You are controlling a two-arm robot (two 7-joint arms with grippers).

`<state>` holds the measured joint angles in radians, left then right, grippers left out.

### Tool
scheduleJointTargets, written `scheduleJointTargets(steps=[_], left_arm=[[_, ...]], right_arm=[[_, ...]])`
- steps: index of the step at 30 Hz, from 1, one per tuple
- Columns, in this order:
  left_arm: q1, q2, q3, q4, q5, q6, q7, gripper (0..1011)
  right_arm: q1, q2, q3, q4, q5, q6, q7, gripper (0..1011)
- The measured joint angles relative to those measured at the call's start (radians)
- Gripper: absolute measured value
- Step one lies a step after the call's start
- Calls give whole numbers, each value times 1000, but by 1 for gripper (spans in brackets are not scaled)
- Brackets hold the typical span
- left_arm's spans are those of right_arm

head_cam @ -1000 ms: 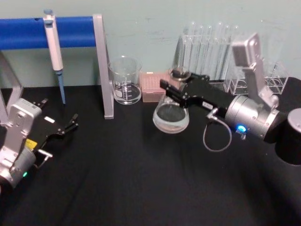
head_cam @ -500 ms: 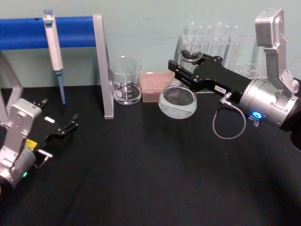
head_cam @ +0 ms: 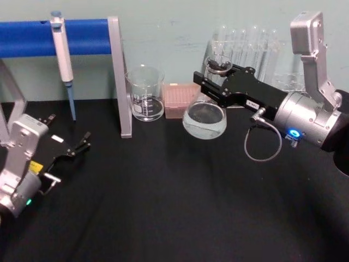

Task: Grasp the erlenmeyer flask with one hand, shake it three times, then place it back.

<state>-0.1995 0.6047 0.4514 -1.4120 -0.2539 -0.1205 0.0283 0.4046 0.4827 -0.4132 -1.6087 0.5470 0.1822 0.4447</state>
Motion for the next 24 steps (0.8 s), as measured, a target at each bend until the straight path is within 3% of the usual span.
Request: scheduleJointTargets(steps=[24], left_arm=[[0, 0, 0, 0, 0, 0, 0, 1001]], right_arm=[[15, 4, -28, 14, 12, -15, 18, 453]])
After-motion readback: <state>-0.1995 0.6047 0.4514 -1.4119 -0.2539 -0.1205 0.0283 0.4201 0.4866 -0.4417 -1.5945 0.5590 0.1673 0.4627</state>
